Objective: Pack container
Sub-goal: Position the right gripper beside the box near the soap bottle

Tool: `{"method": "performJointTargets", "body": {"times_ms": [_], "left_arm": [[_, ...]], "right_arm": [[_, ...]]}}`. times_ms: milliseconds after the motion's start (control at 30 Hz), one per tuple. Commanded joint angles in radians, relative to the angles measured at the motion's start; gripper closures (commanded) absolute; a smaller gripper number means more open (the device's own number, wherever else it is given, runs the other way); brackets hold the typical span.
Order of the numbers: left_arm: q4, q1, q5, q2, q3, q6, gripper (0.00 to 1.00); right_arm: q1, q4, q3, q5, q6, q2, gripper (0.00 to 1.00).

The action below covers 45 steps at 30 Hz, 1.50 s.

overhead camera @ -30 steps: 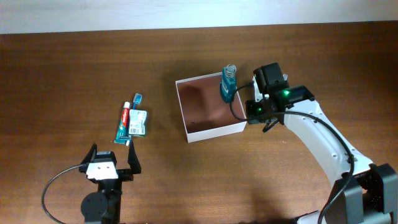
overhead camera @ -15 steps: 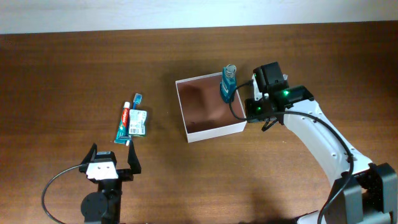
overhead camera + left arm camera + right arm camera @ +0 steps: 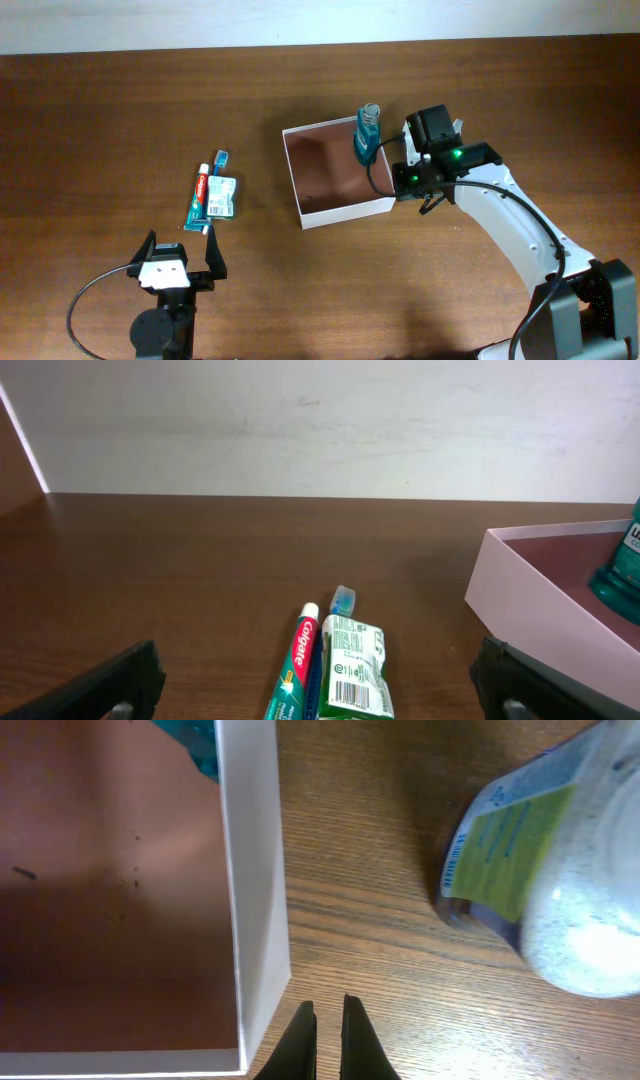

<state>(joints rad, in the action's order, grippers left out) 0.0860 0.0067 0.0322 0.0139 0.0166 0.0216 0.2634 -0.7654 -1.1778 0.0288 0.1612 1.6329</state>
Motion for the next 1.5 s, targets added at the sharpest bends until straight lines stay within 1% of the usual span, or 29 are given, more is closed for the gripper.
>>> {"method": "performJointTargets", "body": {"times_ms": [0, 333, 733, 1067, 1333, 1467], "left_arm": [[-0.003, -0.004, -0.014, -0.008, -0.008, -0.016, 0.01], [-0.003, -0.004, -0.014, -0.008, -0.008, -0.016, 0.01], [-0.003, -0.004, -0.014, -0.008, -0.008, -0.016, 0.01], [-0.003, -0.004, -0.014, -0.008, -0.008, -0.016, 0.01], [-0.003, -0.004, -0.014, -0.008, -0.008, -0.016, 0.01], [-0.003, -0.004, -0.014, -0.008, -0.008, -0.016, 0.01]], "right_arm": [[-0.001, 0.003, 0.01, 0.043, 0.0, 0.008, 0.96], [-0.001, -0.006, 0.01, 0.093, 0.0, 0.008, 0.96], [-0.001, -0.013, 0.014, 0.095, 0.0, 0.008, 0.96], [-0.001, 0.06, 0.063, 0.092, 0.0, 0.012, 0.96], [-0.001, 0.059, 0.065, 0.1, 0.0, 0.012, 0.96], [-0.001, 0.06, 0.065, 0.143, 0.0, 0.012, 0.96]]}}
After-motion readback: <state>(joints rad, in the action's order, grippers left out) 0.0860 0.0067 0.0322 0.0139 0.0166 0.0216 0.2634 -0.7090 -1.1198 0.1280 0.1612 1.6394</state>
